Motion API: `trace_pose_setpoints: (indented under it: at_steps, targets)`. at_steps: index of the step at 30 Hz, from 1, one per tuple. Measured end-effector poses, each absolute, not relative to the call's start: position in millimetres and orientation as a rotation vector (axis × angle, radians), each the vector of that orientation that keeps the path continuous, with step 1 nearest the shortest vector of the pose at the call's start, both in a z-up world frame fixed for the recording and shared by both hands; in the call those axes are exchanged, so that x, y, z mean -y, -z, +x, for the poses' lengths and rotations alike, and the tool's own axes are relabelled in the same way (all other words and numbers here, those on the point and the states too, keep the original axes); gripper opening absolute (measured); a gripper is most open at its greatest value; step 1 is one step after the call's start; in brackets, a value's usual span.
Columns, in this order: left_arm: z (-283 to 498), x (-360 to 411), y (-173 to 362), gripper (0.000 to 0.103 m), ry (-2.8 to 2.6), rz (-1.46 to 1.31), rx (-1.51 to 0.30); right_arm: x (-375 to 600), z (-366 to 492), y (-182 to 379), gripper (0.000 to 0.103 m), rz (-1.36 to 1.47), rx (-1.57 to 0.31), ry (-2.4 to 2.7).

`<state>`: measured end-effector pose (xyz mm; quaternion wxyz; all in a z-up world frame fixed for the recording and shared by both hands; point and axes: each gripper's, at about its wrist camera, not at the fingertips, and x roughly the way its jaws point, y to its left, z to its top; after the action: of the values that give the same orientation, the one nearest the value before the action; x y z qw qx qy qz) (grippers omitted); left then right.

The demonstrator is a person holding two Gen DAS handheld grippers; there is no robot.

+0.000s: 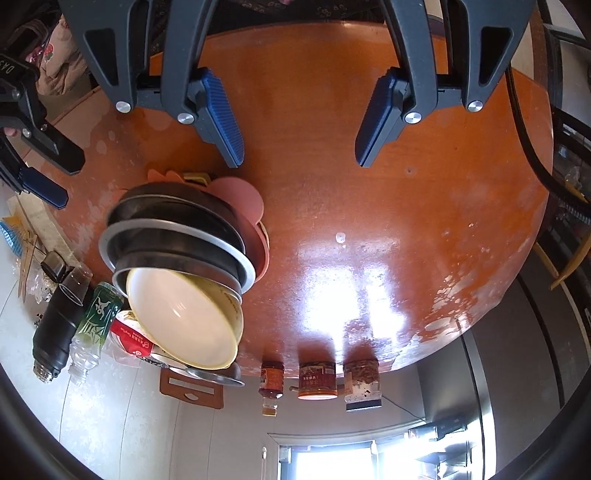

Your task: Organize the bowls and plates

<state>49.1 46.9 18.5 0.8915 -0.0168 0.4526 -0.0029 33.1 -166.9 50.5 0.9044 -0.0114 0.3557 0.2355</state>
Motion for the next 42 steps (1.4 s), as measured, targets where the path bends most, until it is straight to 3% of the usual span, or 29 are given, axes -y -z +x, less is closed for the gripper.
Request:
trace_pose_setpoints:
  at_steps: [8, 42]
  targets:
    - [30, -36, -9, 0.068, 0.023, -0.083, -0.940, 164, 18, -37, 0.077, -0.030, -0.741, -0.445]
    - [7, -17, 18, 0.069, -0.008, -0.049, -0.963, 182, 1, -12, 0.079, 0.025, -0.753, -0.381]
